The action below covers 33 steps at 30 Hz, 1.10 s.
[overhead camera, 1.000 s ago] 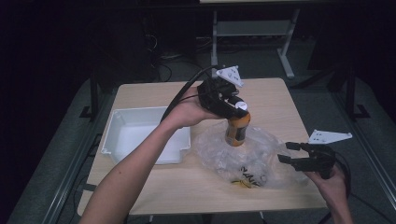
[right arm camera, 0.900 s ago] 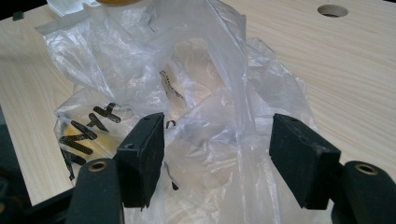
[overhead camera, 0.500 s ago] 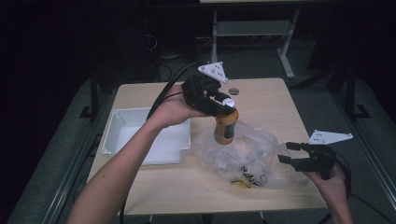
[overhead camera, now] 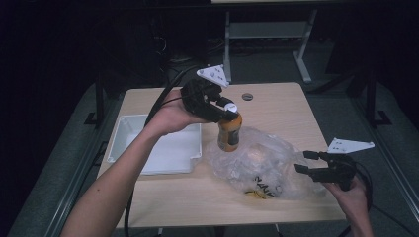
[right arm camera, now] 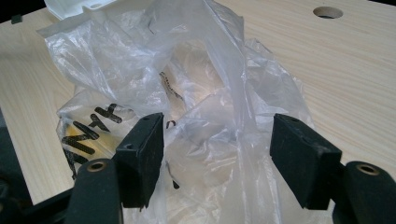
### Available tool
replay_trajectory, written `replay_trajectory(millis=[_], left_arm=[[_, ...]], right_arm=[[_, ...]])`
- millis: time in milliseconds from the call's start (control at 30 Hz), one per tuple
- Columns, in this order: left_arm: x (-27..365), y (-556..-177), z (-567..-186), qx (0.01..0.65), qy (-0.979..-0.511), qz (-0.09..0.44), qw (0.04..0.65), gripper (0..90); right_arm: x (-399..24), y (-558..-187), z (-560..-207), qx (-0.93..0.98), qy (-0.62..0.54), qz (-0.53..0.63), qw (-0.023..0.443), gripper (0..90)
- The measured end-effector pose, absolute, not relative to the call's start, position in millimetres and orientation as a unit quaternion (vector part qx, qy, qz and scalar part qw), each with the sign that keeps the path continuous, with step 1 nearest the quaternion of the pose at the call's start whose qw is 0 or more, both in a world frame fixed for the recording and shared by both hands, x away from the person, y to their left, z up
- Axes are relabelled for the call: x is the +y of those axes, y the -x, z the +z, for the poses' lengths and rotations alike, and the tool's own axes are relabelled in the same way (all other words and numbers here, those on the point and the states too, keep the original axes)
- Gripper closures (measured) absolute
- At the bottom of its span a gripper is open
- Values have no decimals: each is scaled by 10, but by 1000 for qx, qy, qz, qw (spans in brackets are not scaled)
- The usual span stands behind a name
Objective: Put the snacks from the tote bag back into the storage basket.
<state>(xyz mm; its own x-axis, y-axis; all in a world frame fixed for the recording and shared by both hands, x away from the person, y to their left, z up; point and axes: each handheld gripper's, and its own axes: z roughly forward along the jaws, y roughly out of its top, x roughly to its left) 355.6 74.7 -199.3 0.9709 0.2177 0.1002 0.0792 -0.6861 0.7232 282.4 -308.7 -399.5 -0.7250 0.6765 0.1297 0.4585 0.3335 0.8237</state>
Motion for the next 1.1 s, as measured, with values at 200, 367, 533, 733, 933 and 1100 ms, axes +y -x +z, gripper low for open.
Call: replay_trajectory(millis=[200,367,533,733,933,1100], left_arm=[[861,-3548,-1995,91,-915,97,381,589],[965,-3543,-1995,100,-915,100,377,589],[1079,-3556,-1996,107,-917,106,369,589],[1187,-3554,-2011,115,-917,109,365,589],[1324,-3565,-2049,127,-917,113,360,589],[1431,-3581,-2064,138,-915,115,361,589]], right_arm=[[-3107,-2811,-3991,806,-351,460,123,342],[-3107,-2816,-3991,807,-351,458,124,339],[-3098,-2815,-3987,808,-351,457,124,340],[-3095,-2816,-3993,809,-352,455,122,340],[-3084,-2812,-3989,809,-350,455,123,339],[-3078,-2817,-3994,809,-352,454,122,338]])
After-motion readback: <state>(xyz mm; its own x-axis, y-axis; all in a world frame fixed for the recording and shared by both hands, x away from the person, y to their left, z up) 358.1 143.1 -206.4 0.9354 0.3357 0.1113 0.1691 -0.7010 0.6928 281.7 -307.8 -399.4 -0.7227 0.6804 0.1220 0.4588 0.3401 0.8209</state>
